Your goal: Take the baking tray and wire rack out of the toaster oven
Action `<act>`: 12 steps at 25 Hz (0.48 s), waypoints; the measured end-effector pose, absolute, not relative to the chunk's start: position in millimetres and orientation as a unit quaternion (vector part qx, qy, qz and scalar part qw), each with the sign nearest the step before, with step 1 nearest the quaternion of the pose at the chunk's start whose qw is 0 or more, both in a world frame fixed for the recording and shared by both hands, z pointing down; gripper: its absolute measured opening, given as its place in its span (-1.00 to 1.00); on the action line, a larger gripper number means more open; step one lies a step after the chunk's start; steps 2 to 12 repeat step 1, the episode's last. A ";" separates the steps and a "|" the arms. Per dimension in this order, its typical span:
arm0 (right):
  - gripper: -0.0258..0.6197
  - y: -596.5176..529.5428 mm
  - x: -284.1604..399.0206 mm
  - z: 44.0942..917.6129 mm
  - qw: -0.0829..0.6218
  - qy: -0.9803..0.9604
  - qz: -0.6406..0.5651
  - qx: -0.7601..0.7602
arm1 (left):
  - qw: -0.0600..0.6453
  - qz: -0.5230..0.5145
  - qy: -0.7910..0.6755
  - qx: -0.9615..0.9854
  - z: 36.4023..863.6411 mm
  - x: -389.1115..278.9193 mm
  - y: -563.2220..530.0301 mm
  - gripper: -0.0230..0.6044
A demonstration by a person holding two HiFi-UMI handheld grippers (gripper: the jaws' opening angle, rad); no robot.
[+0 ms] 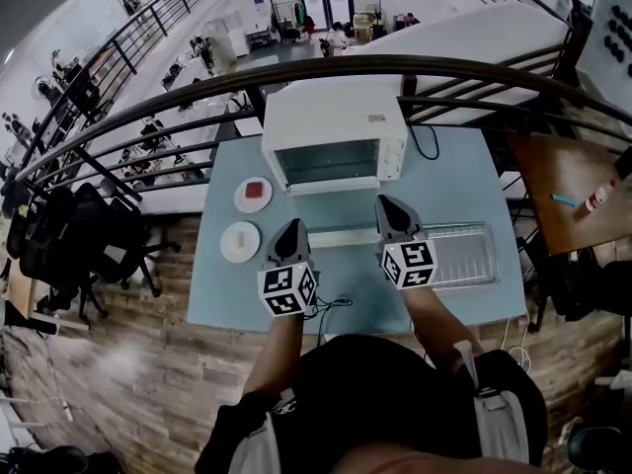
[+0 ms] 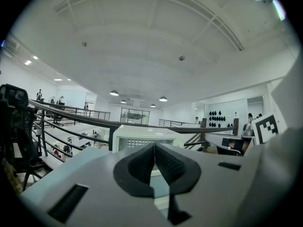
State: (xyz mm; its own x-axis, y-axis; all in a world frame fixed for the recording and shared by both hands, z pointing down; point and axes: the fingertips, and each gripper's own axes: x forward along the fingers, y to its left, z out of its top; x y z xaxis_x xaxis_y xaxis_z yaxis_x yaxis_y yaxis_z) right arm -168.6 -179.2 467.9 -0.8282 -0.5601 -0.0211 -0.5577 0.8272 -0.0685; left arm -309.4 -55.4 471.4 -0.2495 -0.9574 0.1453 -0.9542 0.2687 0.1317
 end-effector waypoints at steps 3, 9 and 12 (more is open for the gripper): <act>-0.92 -179.7 -168.9 467.0 0.021 0.955 -0.029 -0.293 | 0.097 -0.010 -0.790 0.605 469.8 -310.2 -56.0 -0.88; -0.92 -179.7 -168.9 467.0 0.021 0.955 -0.029 -0.293 | 0.097 -0.010 -0.790 0.605 469.8 -310.2 -56.0 -0.88; -0.92 -179.7 -168.9 467.0 0.021 0.955 -0.029 -0.293 | 0.097 -0.010 -0.790 0.605 469.8 -310.2 -56.0 -0.88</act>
